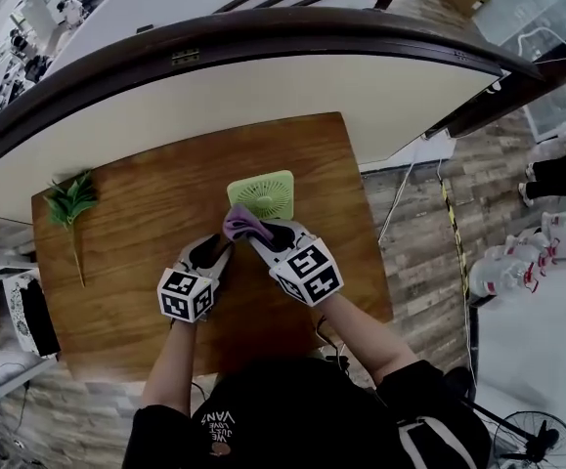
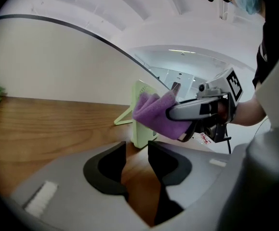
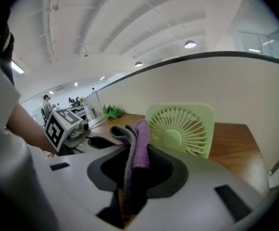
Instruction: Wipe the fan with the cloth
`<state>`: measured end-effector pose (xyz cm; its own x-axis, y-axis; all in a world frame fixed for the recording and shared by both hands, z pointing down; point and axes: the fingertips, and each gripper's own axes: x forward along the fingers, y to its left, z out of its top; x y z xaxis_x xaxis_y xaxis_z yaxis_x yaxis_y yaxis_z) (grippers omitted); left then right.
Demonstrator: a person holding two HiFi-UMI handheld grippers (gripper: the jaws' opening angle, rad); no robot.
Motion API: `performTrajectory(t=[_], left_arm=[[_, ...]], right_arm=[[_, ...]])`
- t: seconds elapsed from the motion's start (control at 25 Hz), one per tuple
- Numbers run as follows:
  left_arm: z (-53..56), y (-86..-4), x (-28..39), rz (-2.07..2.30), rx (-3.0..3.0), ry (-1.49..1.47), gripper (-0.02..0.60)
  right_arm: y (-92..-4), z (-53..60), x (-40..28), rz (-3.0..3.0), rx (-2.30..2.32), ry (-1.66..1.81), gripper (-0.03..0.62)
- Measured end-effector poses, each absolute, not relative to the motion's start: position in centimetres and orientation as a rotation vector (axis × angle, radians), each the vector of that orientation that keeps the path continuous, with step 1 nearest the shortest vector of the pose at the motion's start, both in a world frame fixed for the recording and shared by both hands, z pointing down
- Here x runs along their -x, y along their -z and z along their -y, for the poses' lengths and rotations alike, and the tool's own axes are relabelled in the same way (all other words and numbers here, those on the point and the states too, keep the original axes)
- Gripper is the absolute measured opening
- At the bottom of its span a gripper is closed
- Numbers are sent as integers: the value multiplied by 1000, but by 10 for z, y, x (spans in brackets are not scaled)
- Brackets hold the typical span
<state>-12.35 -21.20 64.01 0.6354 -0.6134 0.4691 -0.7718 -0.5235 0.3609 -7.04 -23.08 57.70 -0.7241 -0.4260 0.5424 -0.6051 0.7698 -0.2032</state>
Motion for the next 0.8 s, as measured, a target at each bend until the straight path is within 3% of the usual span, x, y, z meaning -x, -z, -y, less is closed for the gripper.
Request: performTrajectory(t=[0.24, 0.8], left_arm=[[206, -632, 138, 1158, -2298, -345, 26], [208, -623, 126, 1117, -2308, -279, 12]], right_arm=[[-589, 241, 60, 2451, -802, -521, 101], [-592, 253, -28, 2346, -1042, -622, 101]])
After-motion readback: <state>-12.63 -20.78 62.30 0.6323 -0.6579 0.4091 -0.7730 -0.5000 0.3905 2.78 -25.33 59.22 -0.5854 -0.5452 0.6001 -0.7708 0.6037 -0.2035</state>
